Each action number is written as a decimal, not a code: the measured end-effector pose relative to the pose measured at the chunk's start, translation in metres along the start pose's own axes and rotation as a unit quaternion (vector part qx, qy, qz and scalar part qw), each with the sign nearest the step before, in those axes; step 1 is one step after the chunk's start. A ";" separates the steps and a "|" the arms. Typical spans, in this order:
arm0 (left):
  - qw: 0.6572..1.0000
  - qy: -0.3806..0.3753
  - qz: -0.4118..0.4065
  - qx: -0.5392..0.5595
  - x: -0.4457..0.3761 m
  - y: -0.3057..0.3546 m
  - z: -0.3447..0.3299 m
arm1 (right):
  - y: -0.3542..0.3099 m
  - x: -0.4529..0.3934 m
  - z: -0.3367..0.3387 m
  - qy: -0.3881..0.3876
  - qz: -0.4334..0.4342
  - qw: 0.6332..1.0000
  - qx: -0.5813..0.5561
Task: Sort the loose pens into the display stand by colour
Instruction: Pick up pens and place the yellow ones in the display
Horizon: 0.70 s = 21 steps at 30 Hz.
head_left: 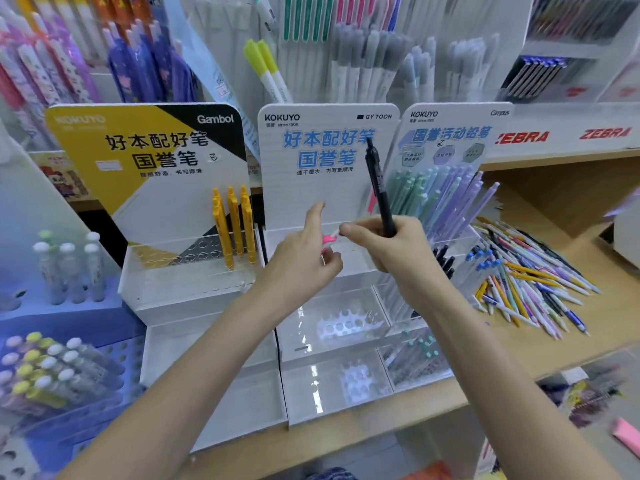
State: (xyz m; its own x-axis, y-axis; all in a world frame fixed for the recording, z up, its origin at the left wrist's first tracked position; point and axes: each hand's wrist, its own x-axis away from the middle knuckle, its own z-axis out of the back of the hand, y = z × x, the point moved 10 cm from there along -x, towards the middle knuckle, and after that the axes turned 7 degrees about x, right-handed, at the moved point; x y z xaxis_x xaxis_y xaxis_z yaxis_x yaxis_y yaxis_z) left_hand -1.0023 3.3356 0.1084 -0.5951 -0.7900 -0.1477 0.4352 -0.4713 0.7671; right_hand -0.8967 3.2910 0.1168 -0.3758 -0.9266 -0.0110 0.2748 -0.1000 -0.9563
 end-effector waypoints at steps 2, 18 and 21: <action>1.000 -0.007 -0.001 -0.002 -0.002 0.000 -0.002 | -0.001 -0.001 0.003 -0.010 0.000 1.000 -0.004; 0.993 0.019 -0.059 -0.104 -0.005 -0.004 0.002 | -0.034 -0.017 0.066 0.162 0.070 0.974 0.141; 0.971 -0.022 -0.006 -0.238 -0.008 -0.039 -0.004 | -0.052 -0.023 0.083 0.216 0.120 0.927 0.281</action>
State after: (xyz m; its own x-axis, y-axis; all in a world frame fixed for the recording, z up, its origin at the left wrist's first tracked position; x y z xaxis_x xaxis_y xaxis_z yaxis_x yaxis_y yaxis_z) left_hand -1.0120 3.3584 0.0774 -0.6261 -0.7707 -0.1190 0.6846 -0.6163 0.3893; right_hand -0.8286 3.2868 0.1909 -0.5301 -0.7270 -0.4365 0.7691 -0.1954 -0.6085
